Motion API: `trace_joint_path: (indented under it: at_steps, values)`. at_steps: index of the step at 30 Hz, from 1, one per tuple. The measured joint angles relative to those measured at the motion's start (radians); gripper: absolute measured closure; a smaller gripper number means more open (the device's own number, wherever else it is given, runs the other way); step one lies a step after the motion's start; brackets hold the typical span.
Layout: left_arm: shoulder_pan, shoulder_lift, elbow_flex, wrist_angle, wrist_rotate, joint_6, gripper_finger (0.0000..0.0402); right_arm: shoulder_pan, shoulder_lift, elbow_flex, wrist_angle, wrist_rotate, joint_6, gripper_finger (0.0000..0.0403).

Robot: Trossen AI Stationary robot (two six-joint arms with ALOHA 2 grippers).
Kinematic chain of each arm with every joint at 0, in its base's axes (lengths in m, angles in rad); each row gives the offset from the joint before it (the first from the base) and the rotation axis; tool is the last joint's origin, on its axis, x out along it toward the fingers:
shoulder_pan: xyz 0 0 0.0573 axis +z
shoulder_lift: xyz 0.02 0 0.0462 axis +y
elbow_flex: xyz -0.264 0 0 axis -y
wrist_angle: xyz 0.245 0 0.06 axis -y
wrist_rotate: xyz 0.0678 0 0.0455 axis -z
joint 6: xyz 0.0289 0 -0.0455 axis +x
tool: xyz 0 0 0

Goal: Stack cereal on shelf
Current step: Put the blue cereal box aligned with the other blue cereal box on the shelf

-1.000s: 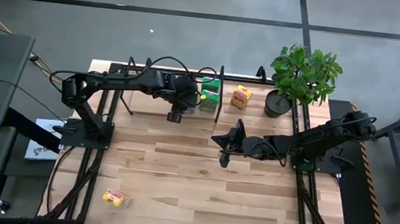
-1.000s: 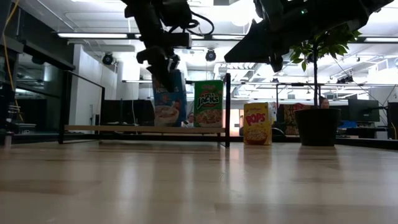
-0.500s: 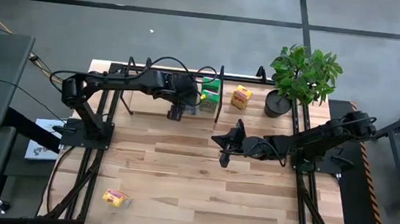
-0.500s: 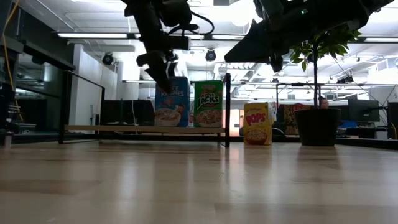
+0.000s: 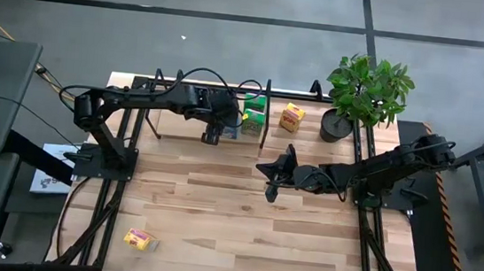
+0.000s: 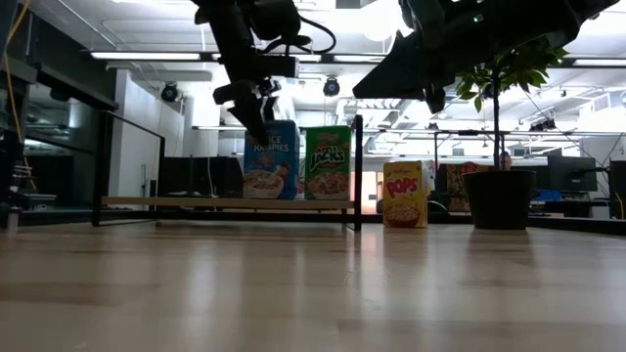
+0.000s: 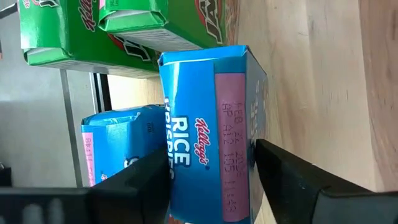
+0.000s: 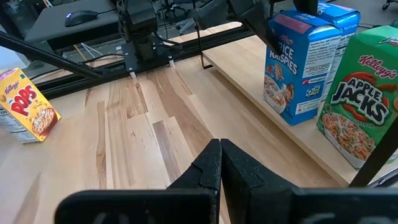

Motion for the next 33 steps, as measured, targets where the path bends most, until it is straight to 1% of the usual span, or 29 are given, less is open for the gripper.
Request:
trace_joint_path:
  at_steps: [6, 10, 16, 26, 33]
  values:
    - [0.0, 0.0, 0.0, -0.024, 0.002, 0.001, 0.0245, 0.0, 0.0, 0.0, 0.0, 0.0, 0.0, 0.0403]
    - [0.0, -0.001, 0.0, -0.069, -0.026, -0.006, 0.0259, 0.0, 0.0, 0.0, 0.0, 0.001, 0.0, 0.0403]
    - [0.005, -0.002, 0.0, -0.093, -0.035, -0.045, 0.0259, 0.0, 0.006, 0.0, -0.002, 0.004, 0.0, 0.0403]
    - [0.006, -0.002, 0.0, -0.093, -0.036, -0.062, 0.0257, 0.0, 0.052, 0.001, 0.027, 0.007, 0.0, 0.0403]
    - [0.006, -0.002, 0.0, -0.093, -0.034, -0.062, 0.025, 0.0, 0.051, 0.001, 0.046, 0.006, -0.006, 0.0403]
